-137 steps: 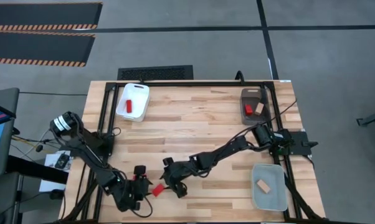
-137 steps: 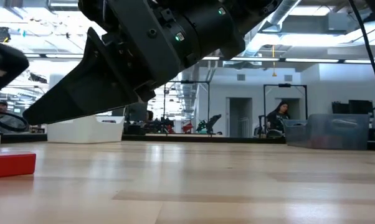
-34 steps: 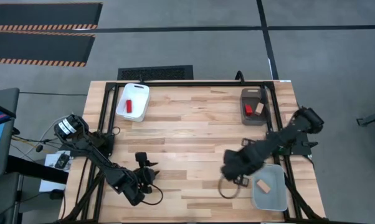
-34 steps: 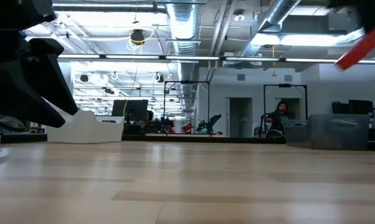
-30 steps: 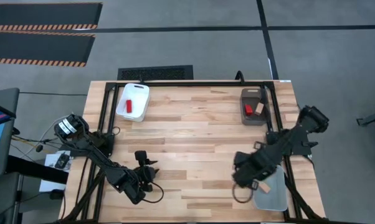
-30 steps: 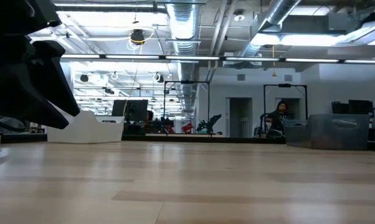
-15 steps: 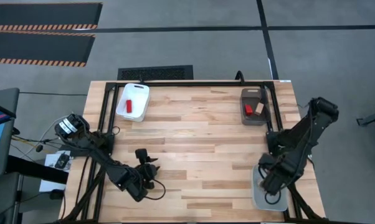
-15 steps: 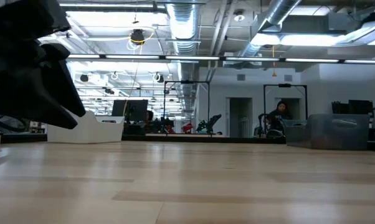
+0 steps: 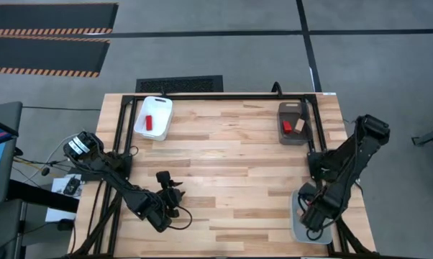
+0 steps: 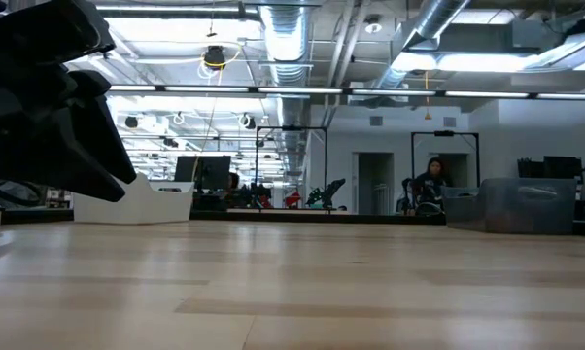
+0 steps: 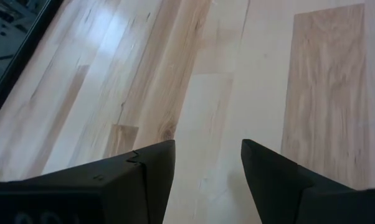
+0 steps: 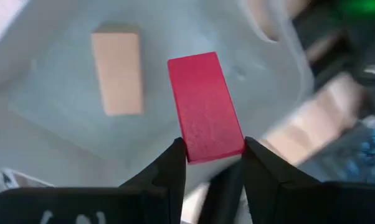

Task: Sort & place blocks by color
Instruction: Put the red block into the gray bin, then put the red block into the white bin

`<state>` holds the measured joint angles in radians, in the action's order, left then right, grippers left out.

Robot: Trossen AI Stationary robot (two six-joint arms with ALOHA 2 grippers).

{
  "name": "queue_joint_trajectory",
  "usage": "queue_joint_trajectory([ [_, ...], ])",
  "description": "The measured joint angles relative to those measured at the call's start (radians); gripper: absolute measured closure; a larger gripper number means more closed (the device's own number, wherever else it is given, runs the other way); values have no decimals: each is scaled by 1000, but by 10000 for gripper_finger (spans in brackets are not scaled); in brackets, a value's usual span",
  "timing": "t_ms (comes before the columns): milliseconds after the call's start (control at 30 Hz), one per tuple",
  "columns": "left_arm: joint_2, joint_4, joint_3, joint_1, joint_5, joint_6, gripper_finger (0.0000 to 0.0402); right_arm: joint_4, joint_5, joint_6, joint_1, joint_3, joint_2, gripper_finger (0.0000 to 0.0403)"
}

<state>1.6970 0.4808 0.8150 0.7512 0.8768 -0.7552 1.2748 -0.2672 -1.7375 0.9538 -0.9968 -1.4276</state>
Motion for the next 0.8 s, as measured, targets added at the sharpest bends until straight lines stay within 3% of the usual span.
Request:
queue_joint_trajectory([
  [233, 0, -1, 0, -2, 0, 31, 228, -105, -20, 44, -81, 92, -1, 261],
  [500, 6, -38, -3, -38, -8, 45, 228, -105, -30, 123, -148, 99, -1, 211],
  [800, 6, -386, -96, -34, -21, 237, 228, -102, -53, 154, -166, 98, 0, 184],
])
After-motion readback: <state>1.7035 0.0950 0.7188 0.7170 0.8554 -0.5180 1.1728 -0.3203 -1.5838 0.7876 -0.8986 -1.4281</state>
